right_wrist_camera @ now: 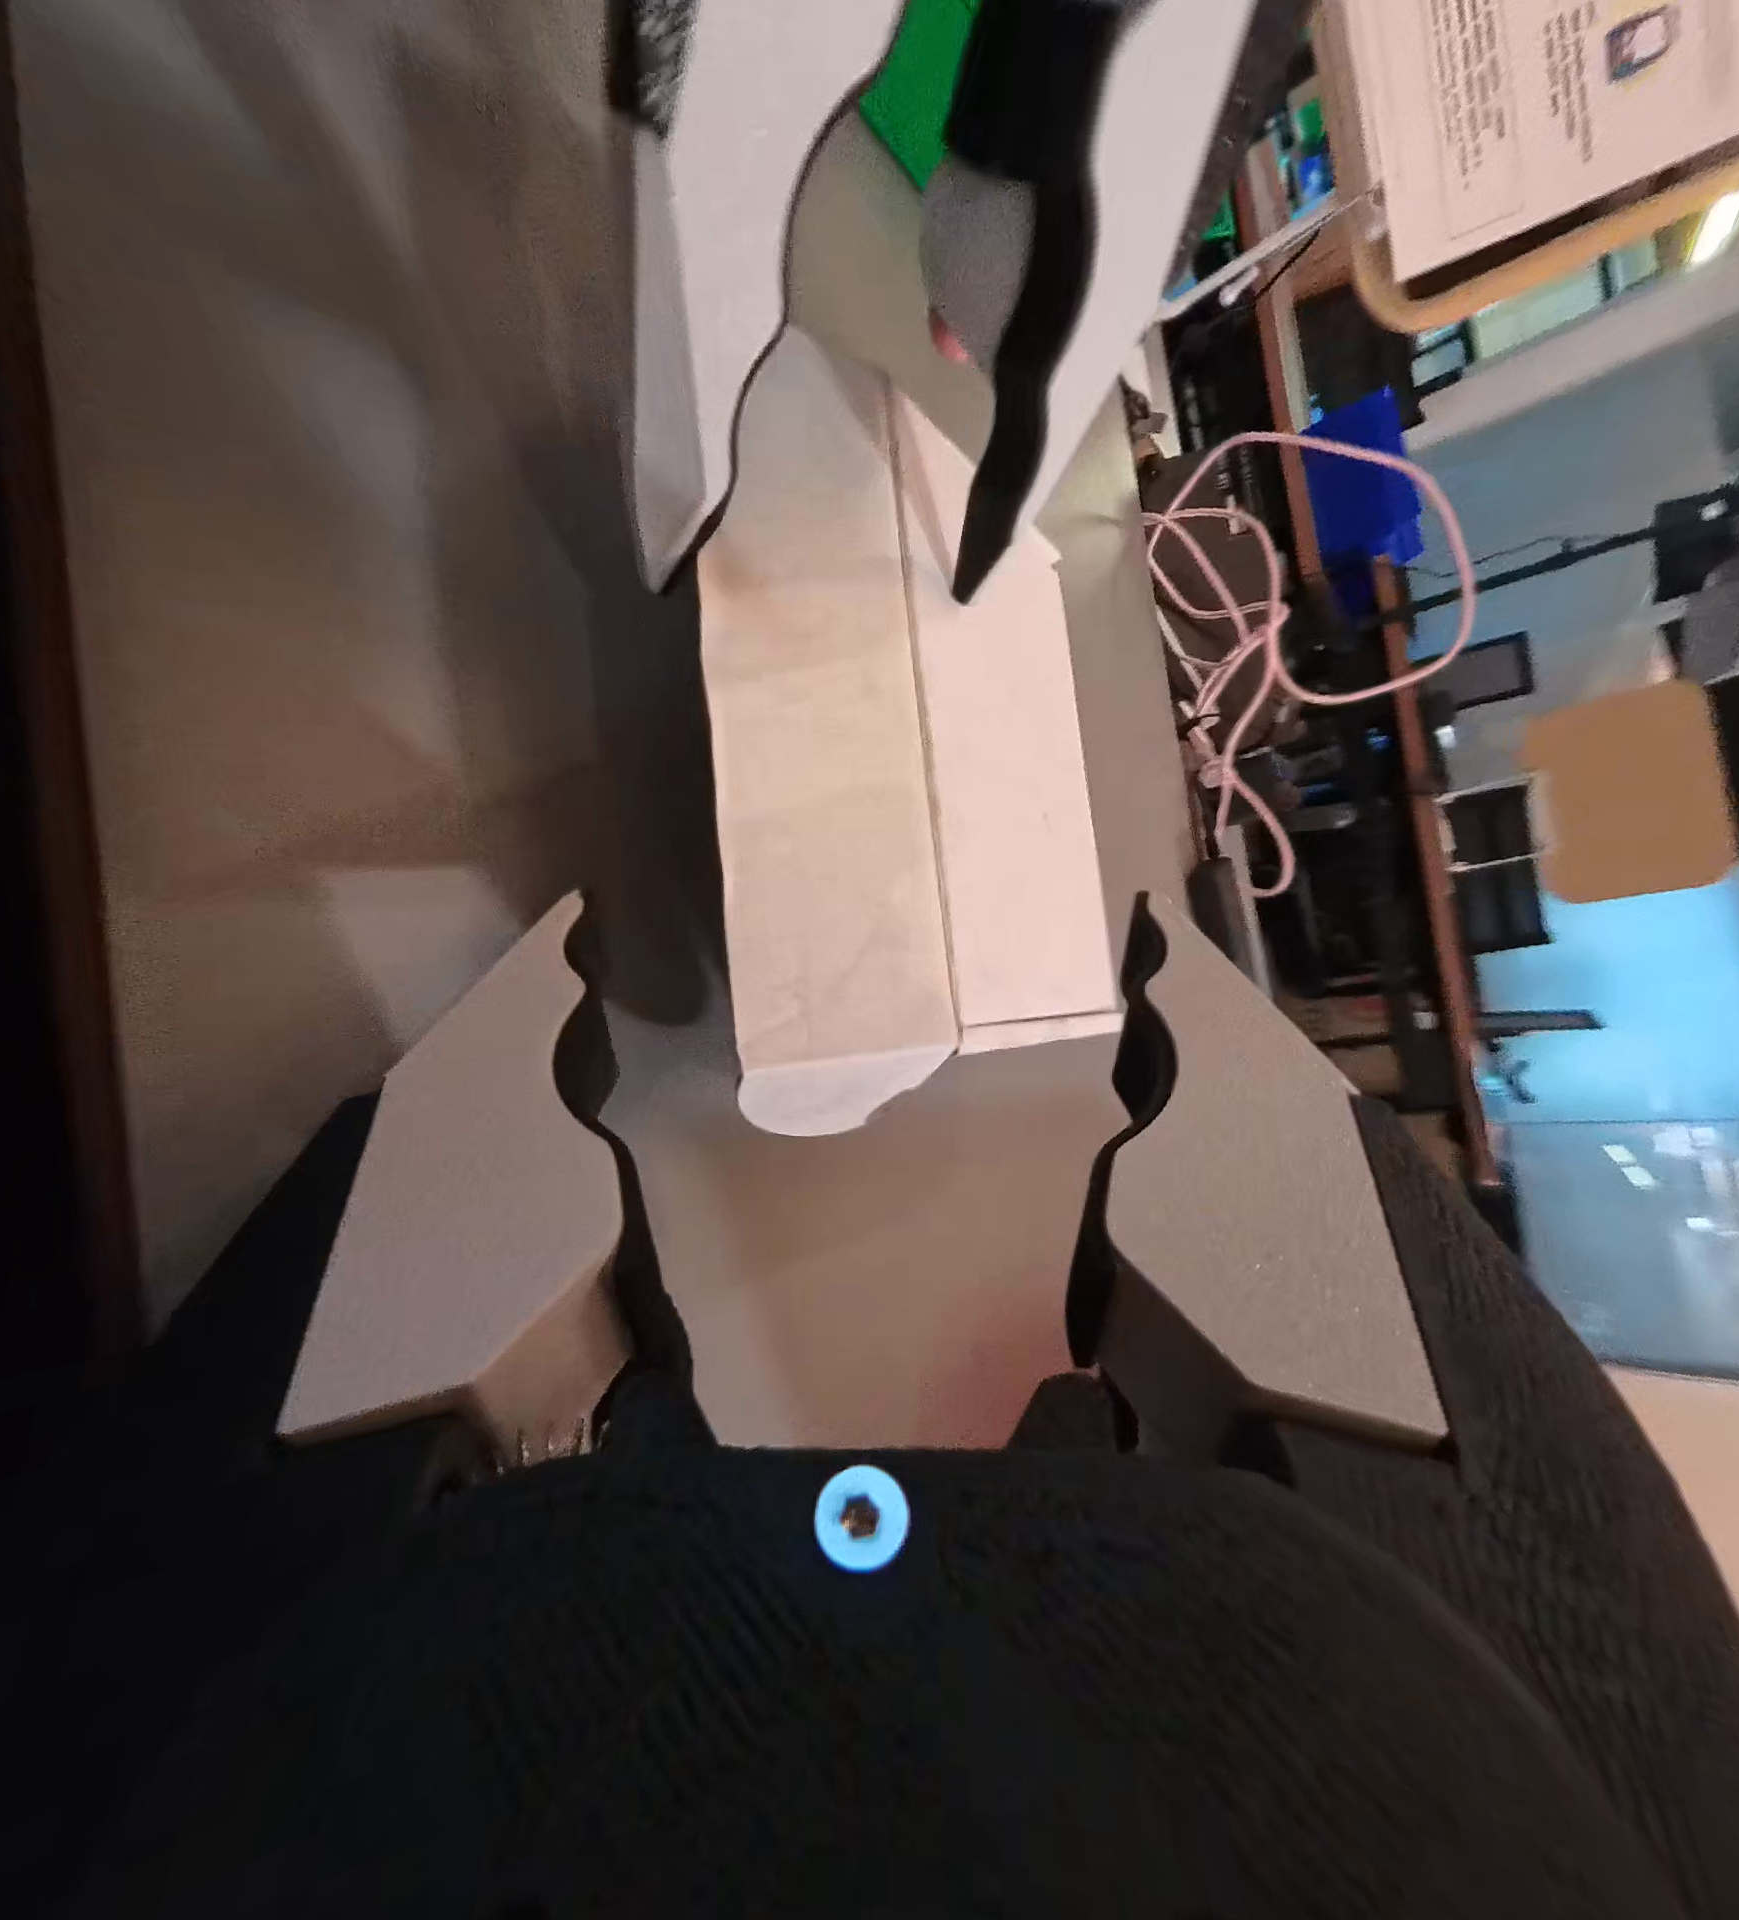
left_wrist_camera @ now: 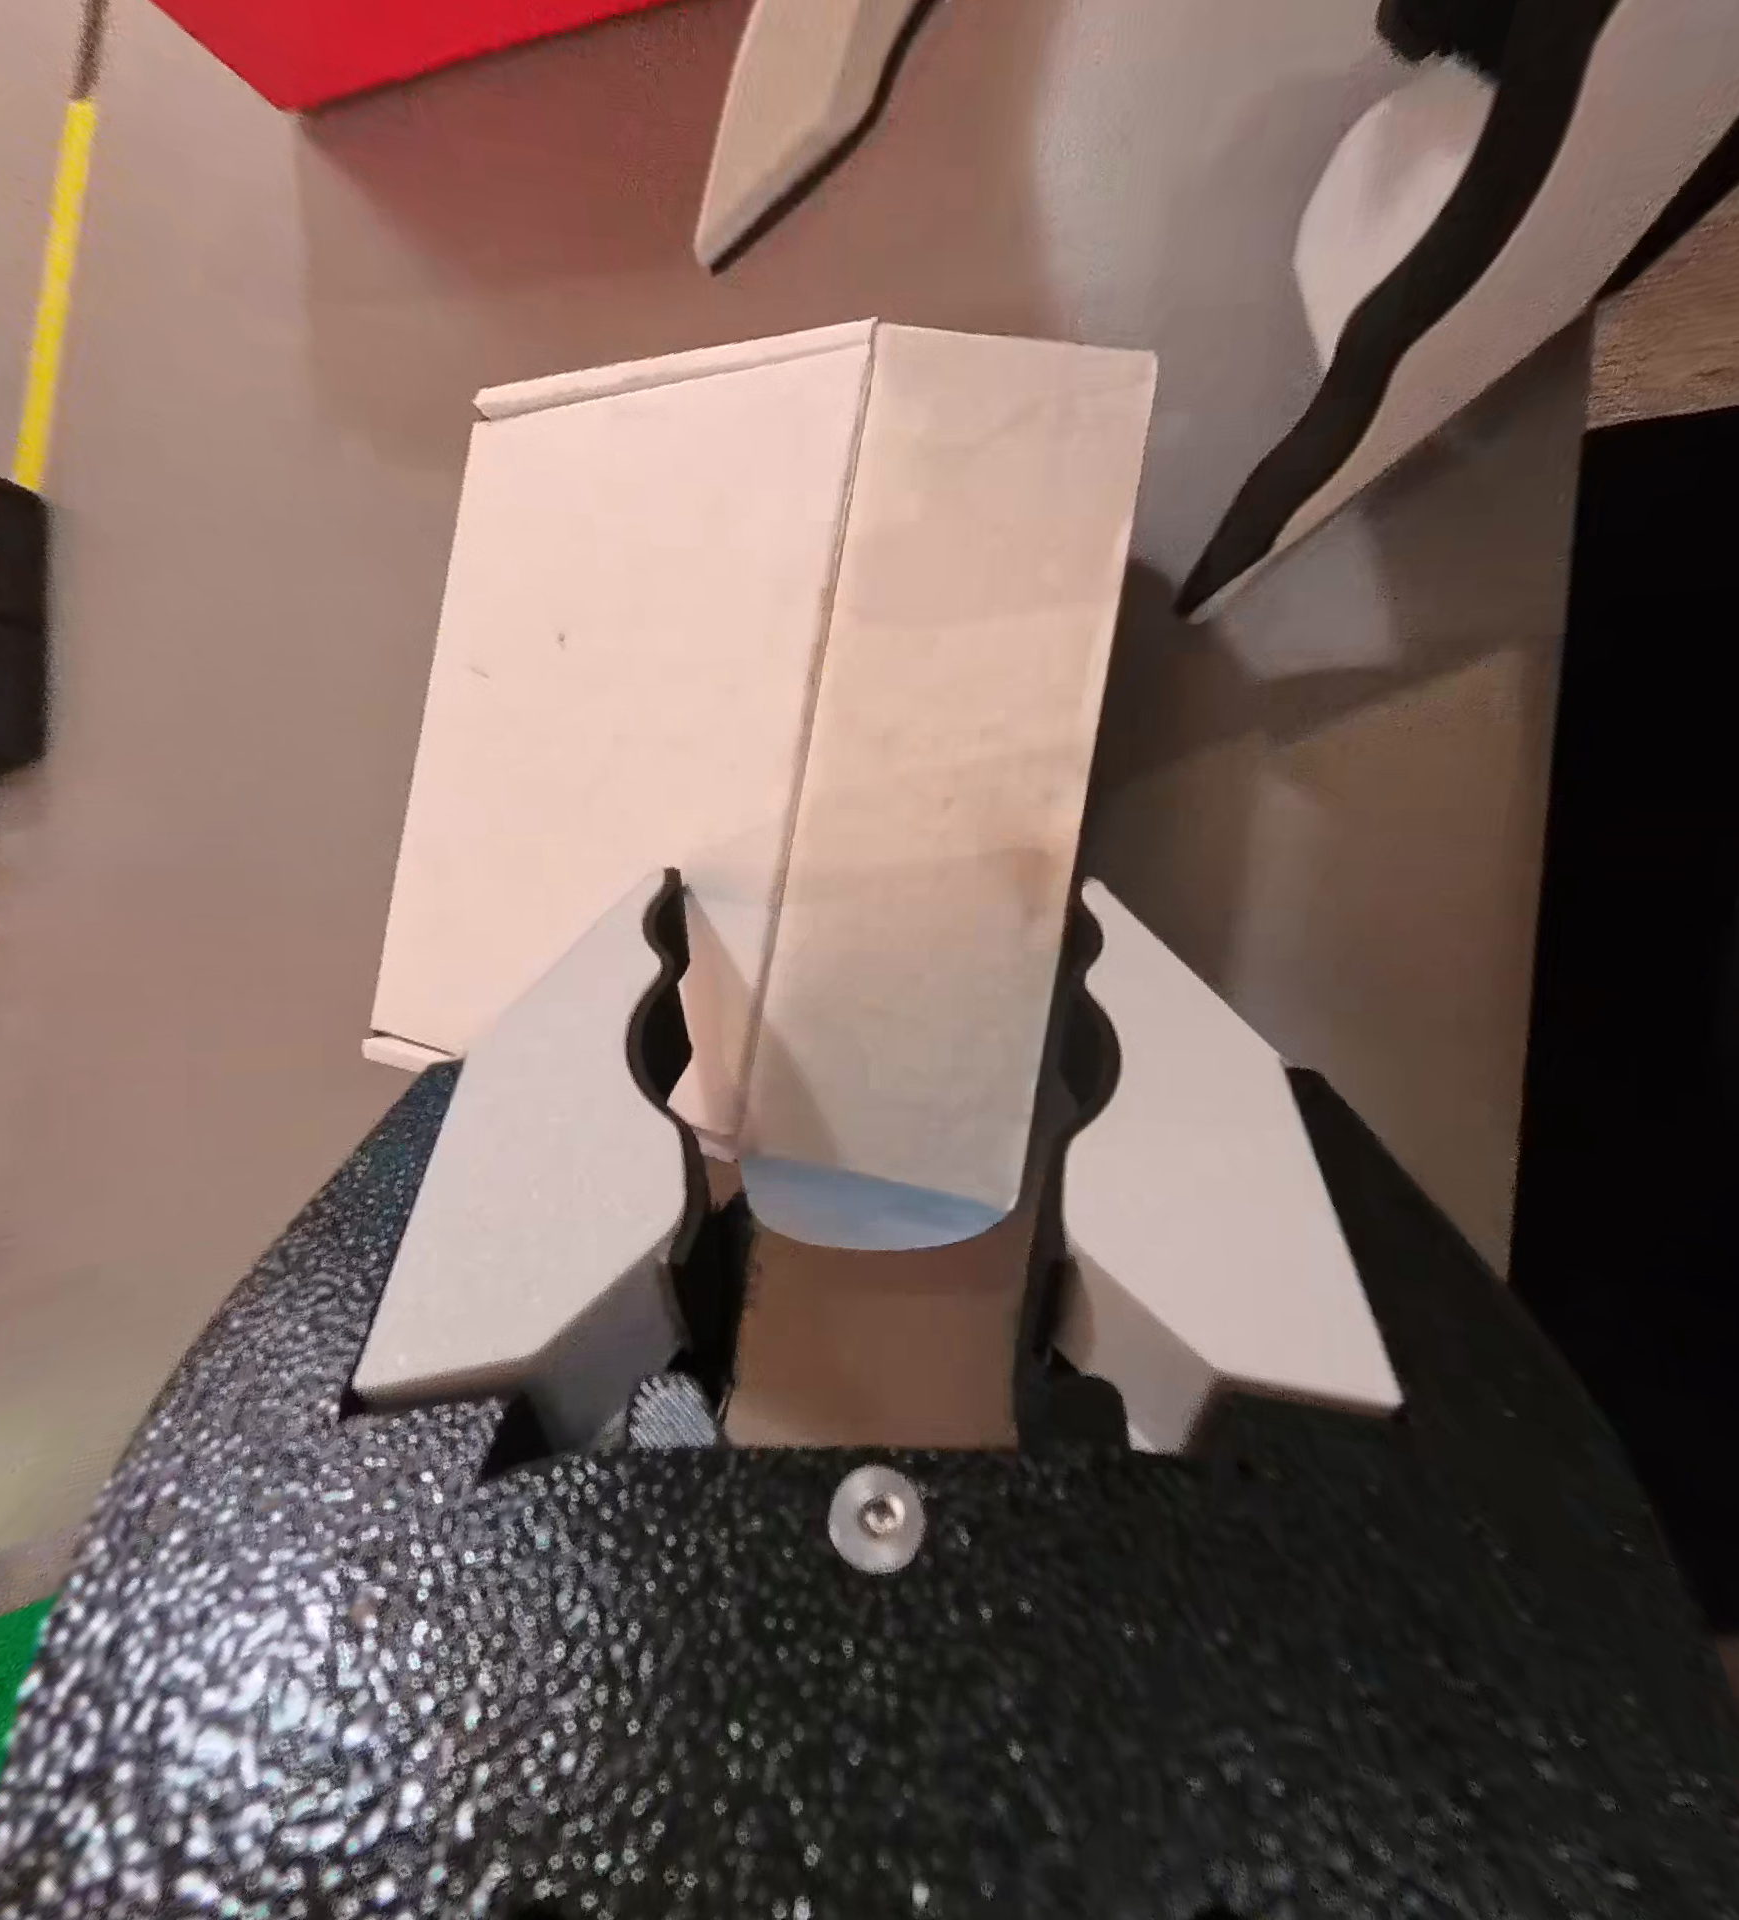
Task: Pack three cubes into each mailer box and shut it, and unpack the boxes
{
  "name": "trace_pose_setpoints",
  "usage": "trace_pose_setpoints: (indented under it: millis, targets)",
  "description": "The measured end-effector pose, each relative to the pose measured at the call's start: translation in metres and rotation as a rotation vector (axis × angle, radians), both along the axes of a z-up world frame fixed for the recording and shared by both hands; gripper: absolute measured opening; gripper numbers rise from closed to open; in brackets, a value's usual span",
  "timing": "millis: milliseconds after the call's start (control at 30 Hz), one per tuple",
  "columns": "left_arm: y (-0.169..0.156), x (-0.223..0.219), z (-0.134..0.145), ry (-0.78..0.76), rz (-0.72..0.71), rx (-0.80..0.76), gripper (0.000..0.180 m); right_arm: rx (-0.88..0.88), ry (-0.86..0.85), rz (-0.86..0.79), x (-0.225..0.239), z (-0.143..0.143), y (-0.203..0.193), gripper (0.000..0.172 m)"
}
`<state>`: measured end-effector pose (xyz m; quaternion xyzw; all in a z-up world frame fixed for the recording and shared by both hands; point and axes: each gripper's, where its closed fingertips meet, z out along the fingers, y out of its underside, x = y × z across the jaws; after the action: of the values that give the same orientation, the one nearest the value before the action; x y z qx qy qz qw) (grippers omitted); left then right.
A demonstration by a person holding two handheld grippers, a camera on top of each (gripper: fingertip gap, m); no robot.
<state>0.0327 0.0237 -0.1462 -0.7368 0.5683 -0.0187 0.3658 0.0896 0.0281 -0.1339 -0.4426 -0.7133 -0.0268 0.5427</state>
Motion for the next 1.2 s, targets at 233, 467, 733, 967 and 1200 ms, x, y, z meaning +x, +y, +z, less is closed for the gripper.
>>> trace_pose_setpoints:
  millis: [233, 467, 733, 967, 1200]
  targets:
    - [0.003, -0.002, 0.007, -0.042, -0.018, -0.100, 0.067, 0.354, -0.181, 0.021, -0.011, -0.005, 0.018, 0.039]
    - [0.001, -0.024, 0.030, -0.155, 0.023, 0.114, 0.118, 0.303, -0.073, -0.009, -0.010, 0.015, 0.023, 0.000]
    - [0.018, -0.059, 0.020, -0.098, 0.072, 0.331, 0.132, 0.095, 0.008, -0.006, -0.009, 0.053, 0.041, 0.000]
    - [0.040, -0.037, 0.033, -0.165, -0.020, 0.515, 0.116, -0.126, 0.024, 0.066, -0.011, 0.072, 0.050, 0.000]
    - [0.054, -0.027, 0.039, -0.295, -0.011, 0.436, 0.070, -0.254, 0.044, 0.045, -0.011, 0.081, 0.071, 0.002]
